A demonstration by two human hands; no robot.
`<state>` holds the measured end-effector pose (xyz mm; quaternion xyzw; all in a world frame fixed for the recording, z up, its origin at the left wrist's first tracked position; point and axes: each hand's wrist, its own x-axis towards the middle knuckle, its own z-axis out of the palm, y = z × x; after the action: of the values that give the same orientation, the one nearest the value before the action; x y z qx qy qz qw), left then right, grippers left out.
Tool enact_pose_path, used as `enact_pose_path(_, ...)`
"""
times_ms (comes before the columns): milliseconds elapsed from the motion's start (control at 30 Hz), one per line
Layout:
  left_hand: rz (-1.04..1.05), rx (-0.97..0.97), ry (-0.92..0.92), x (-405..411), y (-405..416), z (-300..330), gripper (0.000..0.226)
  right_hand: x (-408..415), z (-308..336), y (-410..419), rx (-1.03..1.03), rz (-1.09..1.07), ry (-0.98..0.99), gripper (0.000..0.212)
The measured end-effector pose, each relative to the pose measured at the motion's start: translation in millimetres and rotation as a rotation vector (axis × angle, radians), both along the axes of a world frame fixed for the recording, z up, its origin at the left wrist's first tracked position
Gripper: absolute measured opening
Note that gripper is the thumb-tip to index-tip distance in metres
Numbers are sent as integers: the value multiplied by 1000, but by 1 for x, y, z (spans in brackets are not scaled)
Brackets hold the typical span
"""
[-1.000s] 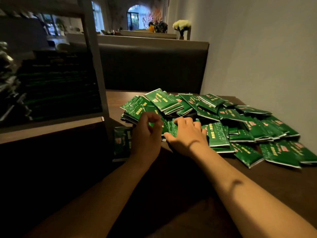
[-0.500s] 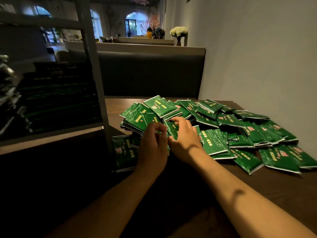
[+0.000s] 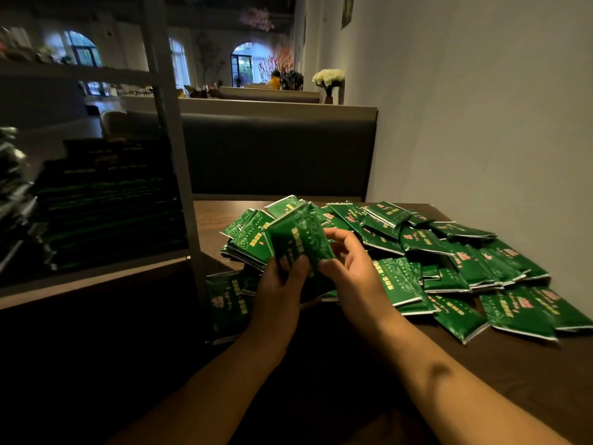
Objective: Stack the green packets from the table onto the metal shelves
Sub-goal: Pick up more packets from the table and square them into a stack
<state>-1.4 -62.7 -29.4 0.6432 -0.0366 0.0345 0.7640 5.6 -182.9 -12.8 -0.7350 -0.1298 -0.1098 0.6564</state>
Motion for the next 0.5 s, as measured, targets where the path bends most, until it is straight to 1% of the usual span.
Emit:
enact_pose_path(33,19,-25,9,0,1,2,24,-1,-1,-1,-85,-9,-41,49)
enact_pose_path(67,48,-58,19,1,1,2,21,-1,-1,-2,-142,-52,-65,44)
enact_pose_path(133,106,-154,53,3,2,4,14,2,-1,-8,-216,-218,-106,17)
enact_pose_path(200,138,-212,78,6,3,4,14,8,-5,-17,-393,-402,-171,14)
enact_pose_path(233,142,-221,89,6,4,4,15,11,-6,-20,-501,-447,-178,15)
enact_pose_path(267,140,-220,100,6,4,3,15,13,-6,-23,-629,-463,-138,19)
enact_pose_path(367,103,-182,120,6,3,1,15,13,-8,-22,-1080,-427,166,47)
enact_pose_path(400,92,-161,123,6,3,1,16,12,-7,-20,-1151,-398,226,53)
enact_pose_path(433,85,-130,121,5,2,0,17,12,-7,-18,-1172,-372,267,57)
enact_pose_path(500,77,-56,112,4,-1,-1,17,14,-9,-16,-1142,-360,290,66)
